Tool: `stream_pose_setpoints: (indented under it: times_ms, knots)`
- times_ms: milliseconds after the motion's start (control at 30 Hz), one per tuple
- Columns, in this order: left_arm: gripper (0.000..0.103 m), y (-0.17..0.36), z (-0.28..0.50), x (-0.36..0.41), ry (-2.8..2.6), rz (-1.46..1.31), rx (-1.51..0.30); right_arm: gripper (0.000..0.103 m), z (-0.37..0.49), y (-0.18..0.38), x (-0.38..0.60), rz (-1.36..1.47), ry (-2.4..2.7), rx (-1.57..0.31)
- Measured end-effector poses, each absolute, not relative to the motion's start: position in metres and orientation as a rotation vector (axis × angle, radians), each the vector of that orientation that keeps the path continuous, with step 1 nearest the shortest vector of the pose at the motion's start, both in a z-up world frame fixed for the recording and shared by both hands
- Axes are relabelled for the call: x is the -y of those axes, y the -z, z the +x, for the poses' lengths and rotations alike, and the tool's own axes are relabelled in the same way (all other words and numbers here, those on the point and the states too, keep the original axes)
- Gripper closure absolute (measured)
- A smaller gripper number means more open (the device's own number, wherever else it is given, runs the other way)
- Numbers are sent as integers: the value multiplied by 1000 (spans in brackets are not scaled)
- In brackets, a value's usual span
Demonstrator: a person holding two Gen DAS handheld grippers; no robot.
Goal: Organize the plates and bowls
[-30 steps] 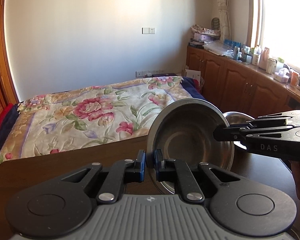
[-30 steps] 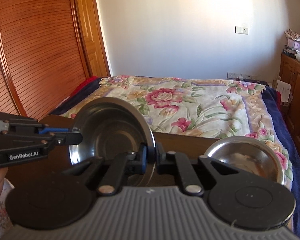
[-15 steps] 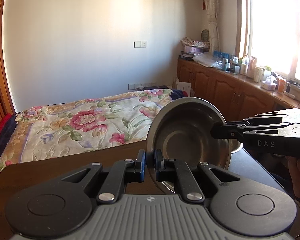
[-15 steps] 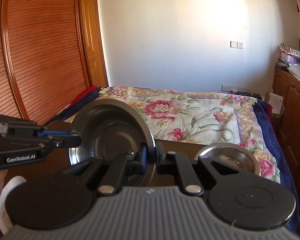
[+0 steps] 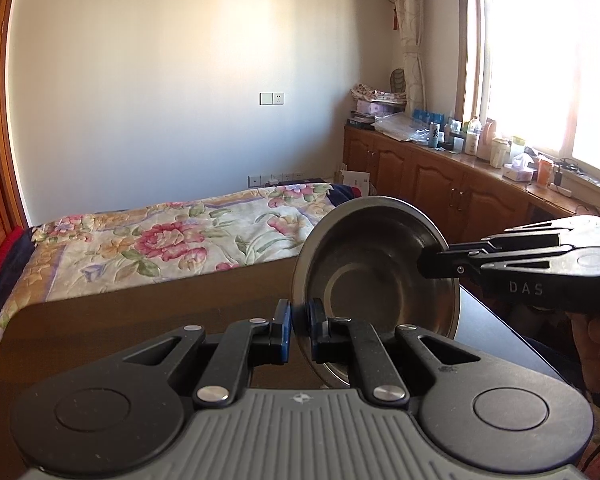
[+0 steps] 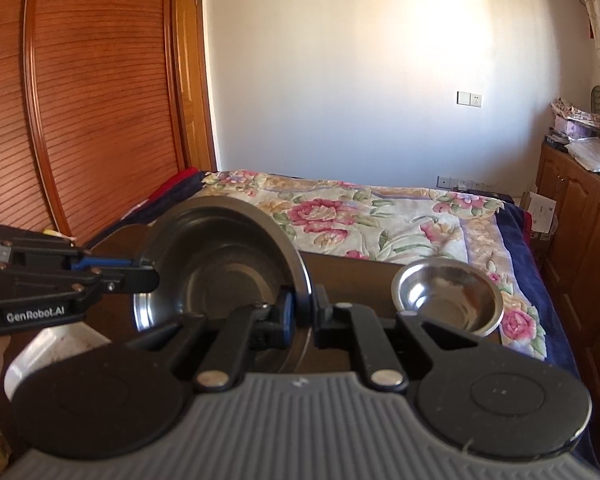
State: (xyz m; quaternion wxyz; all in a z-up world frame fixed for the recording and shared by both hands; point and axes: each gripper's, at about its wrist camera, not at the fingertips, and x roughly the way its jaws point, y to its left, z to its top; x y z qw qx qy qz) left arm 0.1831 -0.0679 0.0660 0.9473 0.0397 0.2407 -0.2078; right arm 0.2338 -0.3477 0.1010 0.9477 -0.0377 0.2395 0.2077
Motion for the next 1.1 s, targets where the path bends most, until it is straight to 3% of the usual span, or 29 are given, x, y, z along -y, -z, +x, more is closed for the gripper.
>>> stream_pose_setpoints:
  times_ms: [1100]
  knots:
    - [93, -17, 126, 55, 419, 74, -557, 90, 184, -52, 343, -59, -439, -577]
